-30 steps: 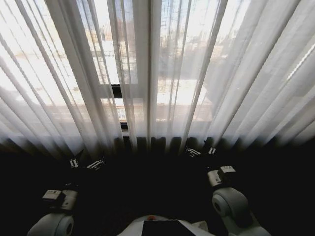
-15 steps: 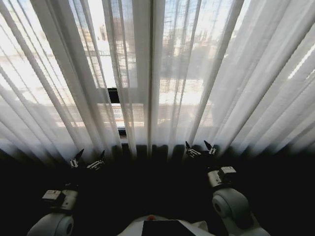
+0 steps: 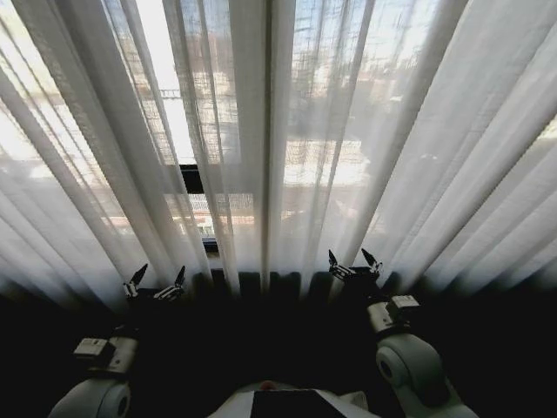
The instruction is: Open the curtains by pulling them apart, changing their state from closed to fully open.
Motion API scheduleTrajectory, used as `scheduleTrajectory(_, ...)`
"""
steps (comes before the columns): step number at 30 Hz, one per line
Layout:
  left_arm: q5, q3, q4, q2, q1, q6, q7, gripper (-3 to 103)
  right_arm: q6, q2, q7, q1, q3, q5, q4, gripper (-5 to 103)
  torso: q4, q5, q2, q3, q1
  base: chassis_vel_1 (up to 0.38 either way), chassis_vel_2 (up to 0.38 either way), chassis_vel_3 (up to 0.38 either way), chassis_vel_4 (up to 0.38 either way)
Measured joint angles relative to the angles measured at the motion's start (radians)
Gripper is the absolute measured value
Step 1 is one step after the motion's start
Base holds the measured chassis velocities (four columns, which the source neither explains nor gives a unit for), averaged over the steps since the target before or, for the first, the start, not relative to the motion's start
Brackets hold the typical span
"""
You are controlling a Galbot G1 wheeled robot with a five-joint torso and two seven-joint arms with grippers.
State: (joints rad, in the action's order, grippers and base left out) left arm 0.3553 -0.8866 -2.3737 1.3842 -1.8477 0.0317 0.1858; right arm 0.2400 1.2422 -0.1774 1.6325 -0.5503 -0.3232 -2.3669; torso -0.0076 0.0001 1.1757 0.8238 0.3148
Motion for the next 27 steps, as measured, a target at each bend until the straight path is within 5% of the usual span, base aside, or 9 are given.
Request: scheduleTrajectory(27, -0.004, 0.003, -0.004, 0.013, -0.003, -0.005, 0.0, 100, -0.006, -0.001, 0.02, -0.005, 0.0, 0.03, 0.008, 100, 0.0, 0.0001, 0.0, 0.0, -0.001, 0.057, 0.063, -0.054, -0.067)
